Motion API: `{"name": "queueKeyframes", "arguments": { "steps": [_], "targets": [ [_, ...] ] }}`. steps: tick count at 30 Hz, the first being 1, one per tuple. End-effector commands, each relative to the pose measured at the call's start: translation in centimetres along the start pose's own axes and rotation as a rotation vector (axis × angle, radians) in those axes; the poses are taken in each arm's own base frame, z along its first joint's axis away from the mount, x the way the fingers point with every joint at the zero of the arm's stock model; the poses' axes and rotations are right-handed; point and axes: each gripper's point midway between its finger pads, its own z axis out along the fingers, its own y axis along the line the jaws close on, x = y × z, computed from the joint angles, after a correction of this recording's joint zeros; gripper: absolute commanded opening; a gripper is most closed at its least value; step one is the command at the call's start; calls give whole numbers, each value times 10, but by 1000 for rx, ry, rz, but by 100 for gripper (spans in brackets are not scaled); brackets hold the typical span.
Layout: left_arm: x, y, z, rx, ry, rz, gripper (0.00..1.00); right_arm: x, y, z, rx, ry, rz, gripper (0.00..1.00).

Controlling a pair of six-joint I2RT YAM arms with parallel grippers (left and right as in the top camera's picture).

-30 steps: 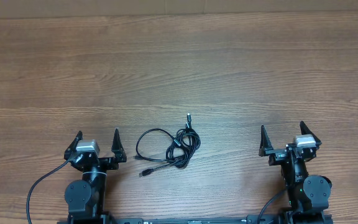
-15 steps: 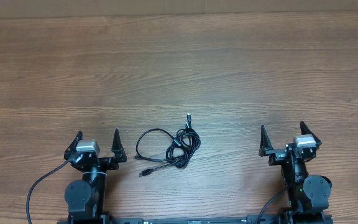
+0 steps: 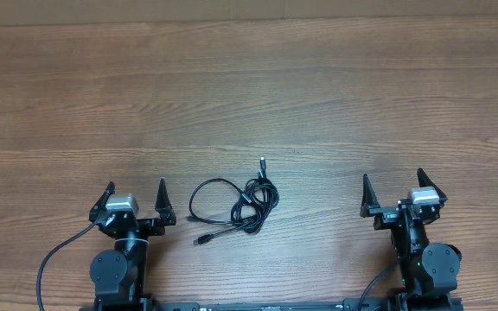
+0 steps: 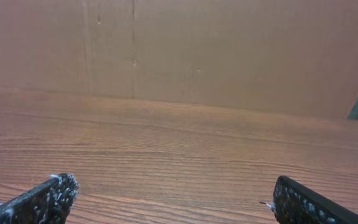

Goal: Untangle cables

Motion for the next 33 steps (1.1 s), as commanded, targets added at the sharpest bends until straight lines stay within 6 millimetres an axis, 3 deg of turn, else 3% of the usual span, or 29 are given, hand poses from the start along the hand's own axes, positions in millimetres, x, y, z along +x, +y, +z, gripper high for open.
{"name": "queueKeyframes", "arguments": {
  "steps": [1, 18, 25, 33],
  "targets": [
    [0, 2, 0, -10, -4, 18, 100, 1, -2, 0, 12, -6, -5, 100],
    [0, 1, 0, -5, -6, 17, 100, 1, -2, 0, 12, -6, -5, 100],
    [0, -8, 0, 46, -2, -56, 100, 1, -2, 0, 12, -6, -5, 100],
    [-8, -36, -9, 207, 28, -59, 100, 1, -2, 0, 12, -6, -5, 100]
  ]
}}
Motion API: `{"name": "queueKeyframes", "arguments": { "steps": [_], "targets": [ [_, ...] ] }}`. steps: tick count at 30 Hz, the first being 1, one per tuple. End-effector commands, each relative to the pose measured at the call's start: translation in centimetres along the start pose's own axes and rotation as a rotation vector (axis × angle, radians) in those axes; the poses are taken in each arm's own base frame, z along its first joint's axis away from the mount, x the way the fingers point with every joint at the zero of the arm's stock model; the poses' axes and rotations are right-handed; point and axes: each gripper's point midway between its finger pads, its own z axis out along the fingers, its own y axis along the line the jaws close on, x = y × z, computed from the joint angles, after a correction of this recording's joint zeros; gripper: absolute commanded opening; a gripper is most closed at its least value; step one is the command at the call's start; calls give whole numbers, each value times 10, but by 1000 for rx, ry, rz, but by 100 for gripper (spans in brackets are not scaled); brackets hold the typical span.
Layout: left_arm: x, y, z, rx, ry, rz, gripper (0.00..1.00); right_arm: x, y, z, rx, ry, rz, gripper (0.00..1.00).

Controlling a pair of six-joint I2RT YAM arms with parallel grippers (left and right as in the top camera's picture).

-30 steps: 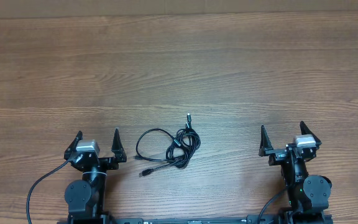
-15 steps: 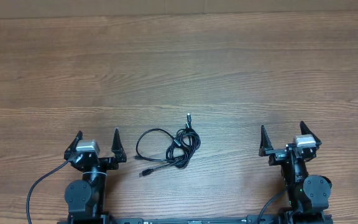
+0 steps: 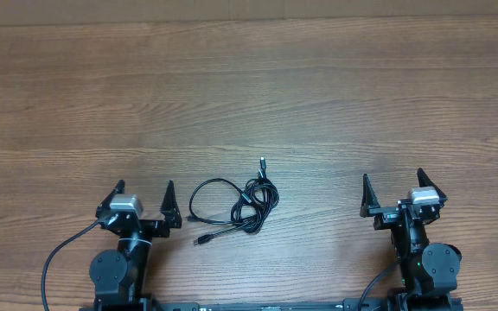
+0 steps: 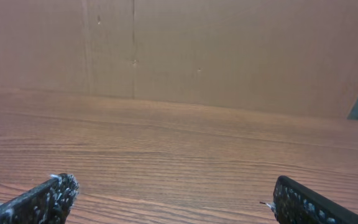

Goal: Untangle cables

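Note:
A tangle of thin black cables (image 3: 234,206) lies on the wooden table (image 3: 249,95) near its front middle, with one plug end pointing away at the top and another at the lower left. My left gripper (image 3: 144,186) stands open just left of the tangle, not touching it. My right gripper (image 3: 392,177) is open at the front right, well clear of the cables. In the right wrist view both black fingertips (image 4: 55,190) frame bare wood, and my right gripper (image 4: 169,190) holds nothing. The cables do not show there.
A brown cardboard wall (image 4: 179,50) rises behind the table's far edge. Both arm bases sit at the table's front edge, each with a black lead trailing from it.
My left gripper has shifted slightly to the right, closer to the cable tangle. The cables and the right arm have not moved.

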Motion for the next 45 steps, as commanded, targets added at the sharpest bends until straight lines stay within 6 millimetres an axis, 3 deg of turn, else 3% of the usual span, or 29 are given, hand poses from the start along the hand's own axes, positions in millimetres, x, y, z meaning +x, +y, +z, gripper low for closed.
{"name": "queueKeyframes", "arguments": {
  "steps": [1, 20, 29, 33, 38, 41, 45],
  "targets": [
    [-10, -17, -7, 83, 20, -4, 100, 1, -2, 0, 13, -6, -5, 100],
    [-104, -37, -49, 84, 5, 57, 100, 1, -2, 0, 13, -6, -5, 100],
    [-116, -50, -26, 141, 219, 9, 100, 1, -2, 0, 13, -6, -5, 100],
    [-118, -48, -8, 122, 396, -21, 99, 1, -2, 0, 13, -6, -5, 100],
    [-133, -72, 12, 276, 505, 35, 100, 1, -2, 0, 13, -6, -5, 100],
    [-125, -89, 24, 339, 633, 73, 100, 1, -2, 0, 13, -6, -5, 100],
    [-97, -104, 38, 323, 827, 159, 100, 1, -2, 0, 13, -6, -5, 100]
  ]
}}
